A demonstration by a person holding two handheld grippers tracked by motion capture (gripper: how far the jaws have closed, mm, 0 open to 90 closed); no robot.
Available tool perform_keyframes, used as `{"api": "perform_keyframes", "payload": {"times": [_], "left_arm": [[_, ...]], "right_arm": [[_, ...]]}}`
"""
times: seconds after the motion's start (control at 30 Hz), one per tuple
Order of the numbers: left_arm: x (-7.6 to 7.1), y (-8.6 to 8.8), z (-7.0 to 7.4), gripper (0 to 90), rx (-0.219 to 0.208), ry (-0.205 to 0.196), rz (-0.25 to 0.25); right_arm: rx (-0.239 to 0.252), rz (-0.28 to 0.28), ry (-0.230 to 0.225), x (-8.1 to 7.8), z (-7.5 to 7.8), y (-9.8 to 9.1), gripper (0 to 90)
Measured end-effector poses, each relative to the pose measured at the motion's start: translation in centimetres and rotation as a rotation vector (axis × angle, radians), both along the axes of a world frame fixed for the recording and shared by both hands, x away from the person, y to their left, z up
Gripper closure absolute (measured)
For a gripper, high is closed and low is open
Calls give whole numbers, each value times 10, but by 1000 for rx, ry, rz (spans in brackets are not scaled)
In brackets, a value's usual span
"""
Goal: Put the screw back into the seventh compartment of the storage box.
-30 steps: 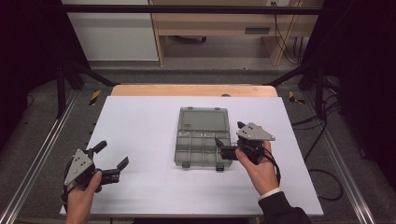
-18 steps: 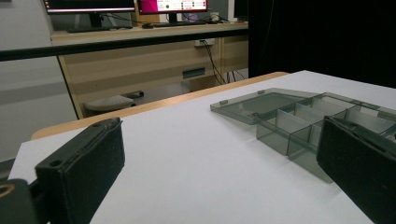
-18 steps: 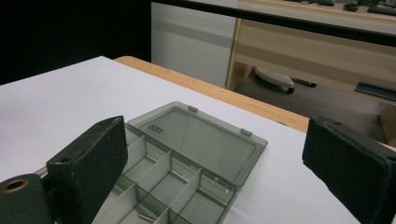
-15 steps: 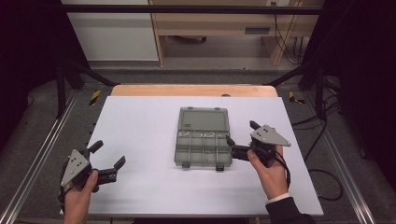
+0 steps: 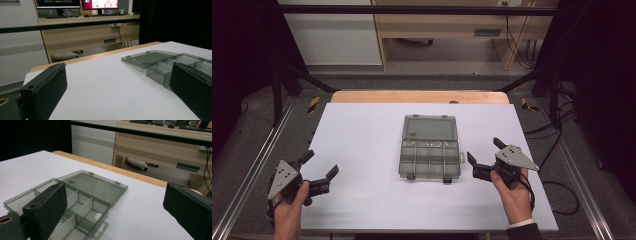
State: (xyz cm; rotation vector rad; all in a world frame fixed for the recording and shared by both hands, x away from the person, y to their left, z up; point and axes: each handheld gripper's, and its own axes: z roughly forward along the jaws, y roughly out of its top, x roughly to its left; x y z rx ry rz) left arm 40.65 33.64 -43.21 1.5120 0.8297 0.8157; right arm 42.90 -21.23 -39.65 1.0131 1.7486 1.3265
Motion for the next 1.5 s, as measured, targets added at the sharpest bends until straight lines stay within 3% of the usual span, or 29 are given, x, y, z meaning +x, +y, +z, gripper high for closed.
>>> {"api": "perform_keyframes", "payload": {"times": [0.63,0.73,1.1,1.5], "left_arm": [[2,1,-3,8,-11,22,-69],[2,2,-2,9,-37,20,-84],[2,0,-3,11,-37,30,-102],[4,-5,-6,12,-1,51,-107]], "right_arm": [[16,-15,-1,-14,-18,-26,42],[19,-19,8,-16,-22,-28,42],[16,-21,-10,-21,-36,-36,42],[2,-36,-31,-25,-47,-41,43]]}}
